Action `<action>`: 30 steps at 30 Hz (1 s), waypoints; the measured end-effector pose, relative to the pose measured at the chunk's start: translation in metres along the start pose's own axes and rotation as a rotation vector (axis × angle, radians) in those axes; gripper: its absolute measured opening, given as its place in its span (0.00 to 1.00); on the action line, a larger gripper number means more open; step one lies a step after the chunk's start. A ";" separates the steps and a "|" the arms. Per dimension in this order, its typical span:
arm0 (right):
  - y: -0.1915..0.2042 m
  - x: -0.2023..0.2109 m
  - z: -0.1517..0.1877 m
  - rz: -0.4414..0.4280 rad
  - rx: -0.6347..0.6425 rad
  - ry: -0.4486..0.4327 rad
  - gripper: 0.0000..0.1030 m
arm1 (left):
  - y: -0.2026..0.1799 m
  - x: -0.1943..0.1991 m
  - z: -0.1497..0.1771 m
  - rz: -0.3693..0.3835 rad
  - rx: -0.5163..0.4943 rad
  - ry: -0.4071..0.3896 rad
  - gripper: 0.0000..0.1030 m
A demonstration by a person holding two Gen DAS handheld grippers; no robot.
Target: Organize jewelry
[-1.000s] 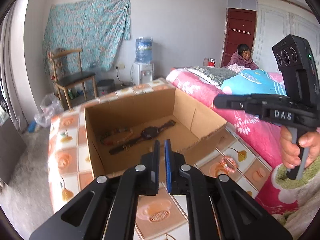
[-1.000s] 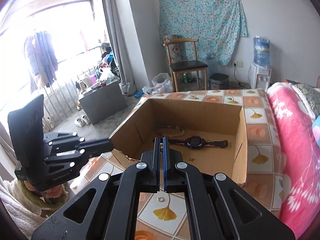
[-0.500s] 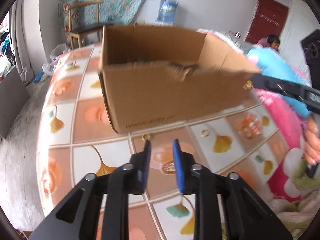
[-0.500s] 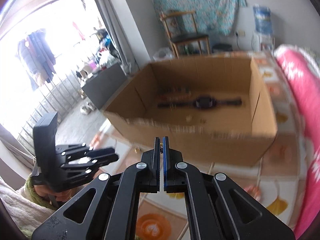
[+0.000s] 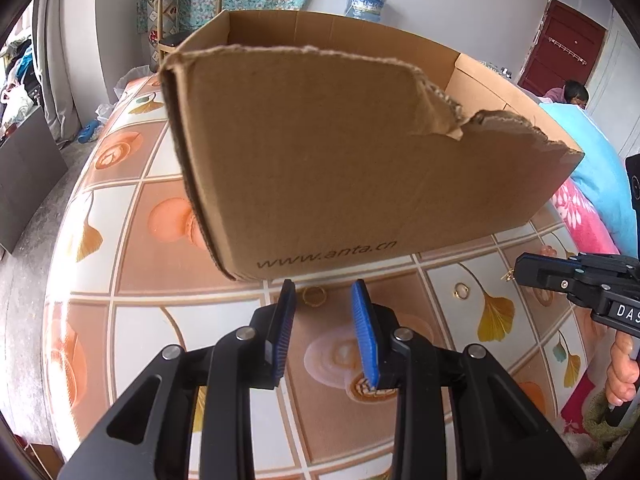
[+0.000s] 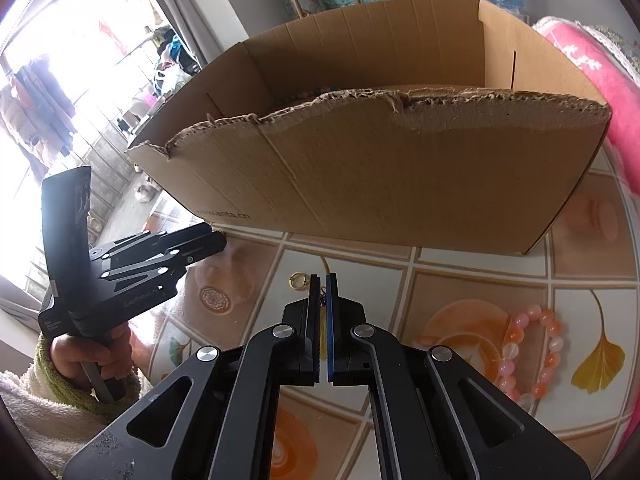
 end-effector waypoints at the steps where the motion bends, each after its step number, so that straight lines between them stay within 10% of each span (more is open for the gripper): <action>1: 0.000 0.000 -0.001 0.004 0.001 -0.001 0.01 | -0.001 -0.001 -0.001 -0.003 0.000 -0.004 0.27; 16: -0.006 0.006 -0.002 0.003 -0.016 -0.023 0.01 | -0.007 -0.001 0.002 -0.089 -0.055 -0.026 0.01; 30: 0.002 0.020 0.010 -0.001 -0.004 -0.053 0.01 | -0.005 0.013 0.007 -0.010 -0.038 -0.028 0.03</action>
Point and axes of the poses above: each gripper's, at about its wrist camera, not at the fingertips, and x roughly against the way its jaws point, y to its left, z to its underside, the point moved 2 cm from there along -x, roughly the way its jaws point, and after that the axes turned 13 degrees about y, right-handed, at the moved point
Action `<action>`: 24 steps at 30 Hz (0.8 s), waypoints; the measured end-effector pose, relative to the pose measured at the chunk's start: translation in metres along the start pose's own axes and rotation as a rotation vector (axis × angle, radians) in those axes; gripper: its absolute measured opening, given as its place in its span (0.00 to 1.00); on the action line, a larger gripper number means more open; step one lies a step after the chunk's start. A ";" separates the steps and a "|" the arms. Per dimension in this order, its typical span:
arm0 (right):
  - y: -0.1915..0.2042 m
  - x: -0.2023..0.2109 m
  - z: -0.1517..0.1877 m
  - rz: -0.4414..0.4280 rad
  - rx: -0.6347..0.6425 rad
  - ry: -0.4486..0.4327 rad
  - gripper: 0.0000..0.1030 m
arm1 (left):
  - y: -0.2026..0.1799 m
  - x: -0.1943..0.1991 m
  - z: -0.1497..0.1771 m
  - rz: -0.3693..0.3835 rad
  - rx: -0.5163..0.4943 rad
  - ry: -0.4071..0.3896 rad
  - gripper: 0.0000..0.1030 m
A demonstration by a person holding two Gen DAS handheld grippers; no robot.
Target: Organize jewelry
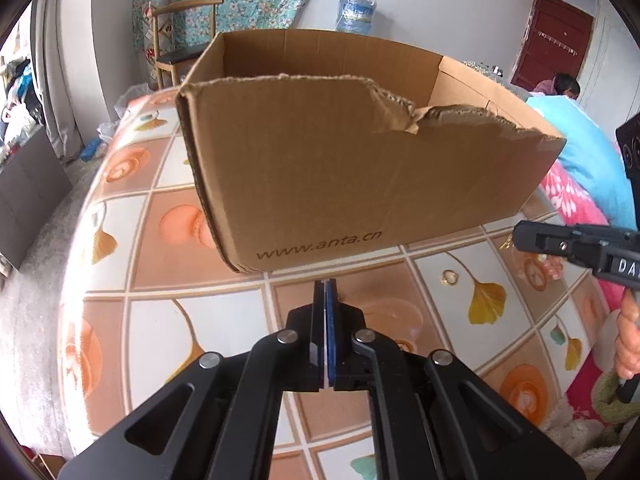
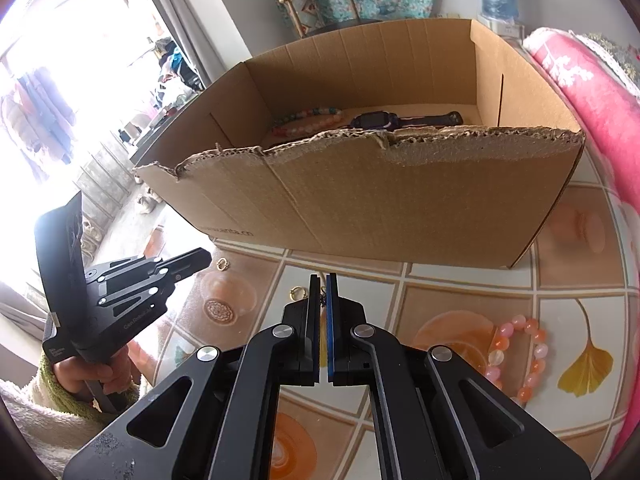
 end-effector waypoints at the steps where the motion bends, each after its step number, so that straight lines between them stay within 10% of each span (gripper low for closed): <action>1: 0.001 0.000 0.002 -0.001 0.002 0.000 0.01 | 0.001 -0.001 0.001 0.005 0.004 0.007 0.09; 13: -0.001 -0.001 -0.003 -0.003 -0.005 -0.003 0.01 | -0.009 -0.012 0.002 -0.059 -0.057 0.034 0.15; 24: -0.001 0.003 -0.002 -0.004 -0.002 -0.015 0.01 | -0.030 -0.013 0.005 -0.155 -0.179 0.026 0.00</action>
Point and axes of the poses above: each gripper's, at about its wrist camera, not at the fingertips, and x roughly against the way its jaws point, y to its left, z to its underside, the point moved 2 cm from there along -x, roughly the way its jaws point, and after that the axes turned 13 degrees about y, right-handed, at the moved point
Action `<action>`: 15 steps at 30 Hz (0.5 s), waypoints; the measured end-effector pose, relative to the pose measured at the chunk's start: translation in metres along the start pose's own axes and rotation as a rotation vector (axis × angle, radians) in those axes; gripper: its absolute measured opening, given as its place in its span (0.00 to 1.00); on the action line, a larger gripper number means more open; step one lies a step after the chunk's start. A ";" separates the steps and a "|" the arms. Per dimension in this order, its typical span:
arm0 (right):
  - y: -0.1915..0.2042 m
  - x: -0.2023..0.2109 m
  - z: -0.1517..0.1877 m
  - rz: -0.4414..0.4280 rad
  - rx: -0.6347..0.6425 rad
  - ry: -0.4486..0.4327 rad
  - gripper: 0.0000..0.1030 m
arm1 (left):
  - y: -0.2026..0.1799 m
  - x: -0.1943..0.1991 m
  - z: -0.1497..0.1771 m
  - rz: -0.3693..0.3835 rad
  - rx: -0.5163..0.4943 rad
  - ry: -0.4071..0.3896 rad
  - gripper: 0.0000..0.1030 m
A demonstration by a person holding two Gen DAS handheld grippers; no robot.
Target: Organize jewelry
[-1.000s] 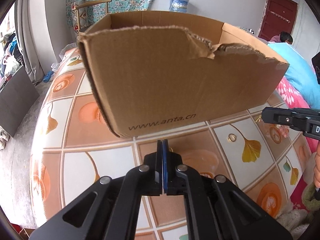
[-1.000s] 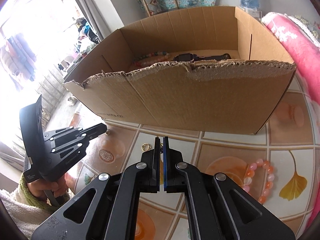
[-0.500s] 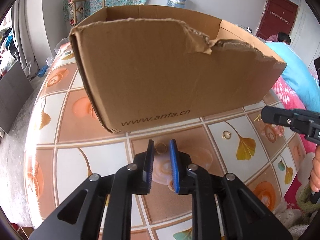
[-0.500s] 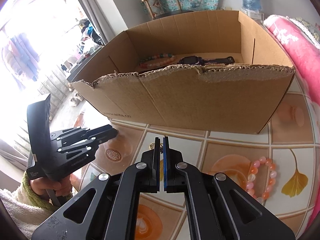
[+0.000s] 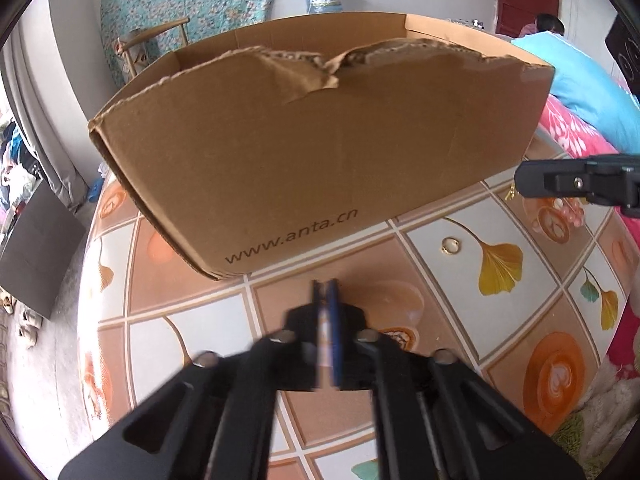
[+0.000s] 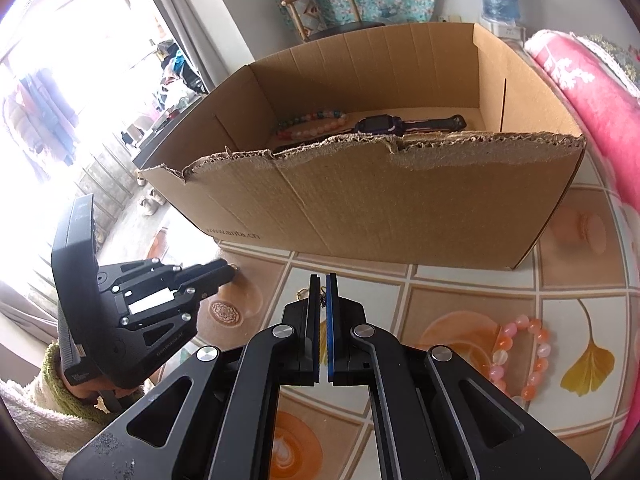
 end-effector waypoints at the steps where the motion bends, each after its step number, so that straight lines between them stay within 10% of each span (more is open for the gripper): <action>1: 0.000 0.001 0.000 0.001 0.001 -0.002 0.01 | -0.001 0.000 0.000 0.000 0.000 -0.001 0.00; 15: 0.006 0.004 0.003 0.003 0.008 -0.007 0.01 | -0.003 0.016 0.005 0.049 -0.010 -0.043 0.01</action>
Point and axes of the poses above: each gripper's, at about its wrist camera, not at the fingertips, and x roughly against the way its jaws point, y to its left, z to its underside, the point moved 2 cm from there along -x, roughly the way its jaws point, and after that the axes turned 13 degrees about y, right-handed, at the moved point
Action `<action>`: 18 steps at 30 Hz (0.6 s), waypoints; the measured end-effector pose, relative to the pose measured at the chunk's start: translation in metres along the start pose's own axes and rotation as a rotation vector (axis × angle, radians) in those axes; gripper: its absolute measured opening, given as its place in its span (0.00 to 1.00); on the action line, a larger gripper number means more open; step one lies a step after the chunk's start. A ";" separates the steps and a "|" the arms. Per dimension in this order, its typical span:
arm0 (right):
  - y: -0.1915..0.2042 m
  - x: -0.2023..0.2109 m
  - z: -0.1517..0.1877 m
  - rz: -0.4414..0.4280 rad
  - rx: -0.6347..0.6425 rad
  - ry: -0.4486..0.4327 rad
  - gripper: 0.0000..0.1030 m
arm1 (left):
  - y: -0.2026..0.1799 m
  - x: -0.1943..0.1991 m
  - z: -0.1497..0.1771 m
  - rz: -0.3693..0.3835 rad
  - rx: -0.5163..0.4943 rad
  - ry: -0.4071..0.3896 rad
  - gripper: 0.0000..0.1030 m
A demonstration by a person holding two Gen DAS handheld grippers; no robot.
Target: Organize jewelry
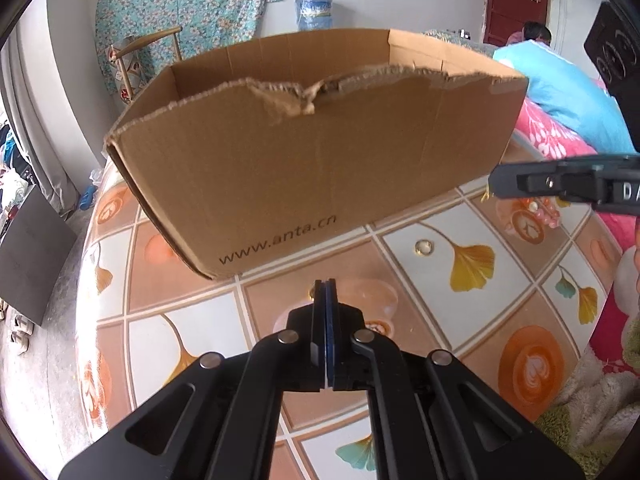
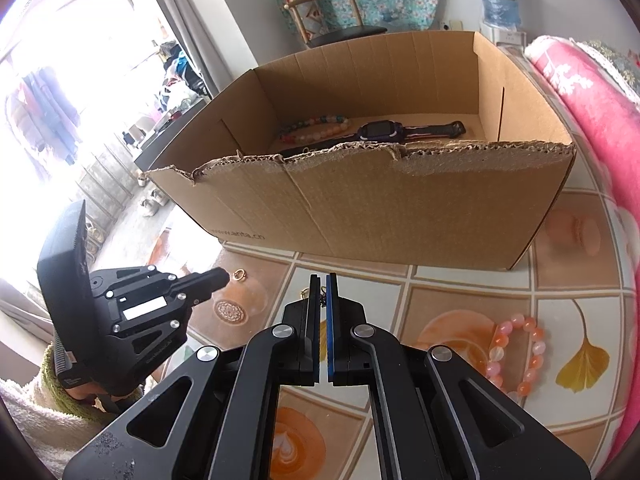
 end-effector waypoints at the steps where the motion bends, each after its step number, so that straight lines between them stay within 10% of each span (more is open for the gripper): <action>1: 0.000 0.000 0.000 -0.001 0.001 0.001 0.01 | 0.001 -0.001 -0.001 0.014 0.005 0.010 0.07; 4: 0.001 -0.001 -0.002 -0.002 0.005 0.002 0.01 | 0.006 -0.009 -0.004 0.030 0.030 0.037 0.25; 18: -0.009 -0.005 -0.006 -0.017 0.002 0.013 0.01 | 0.004 -0.019 -0.007 0.014 -0.020 0.047 0.11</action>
Point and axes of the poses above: each gripper's, at about its wrist camera, not at the fingertips, and x roughly against the way its jaws point, y to its left, z to its underside, the point moved 2 cm from there along -x, roughly the way its jaws point, and after that the axes turned 13 degrees about y, right-handed, at the moved point
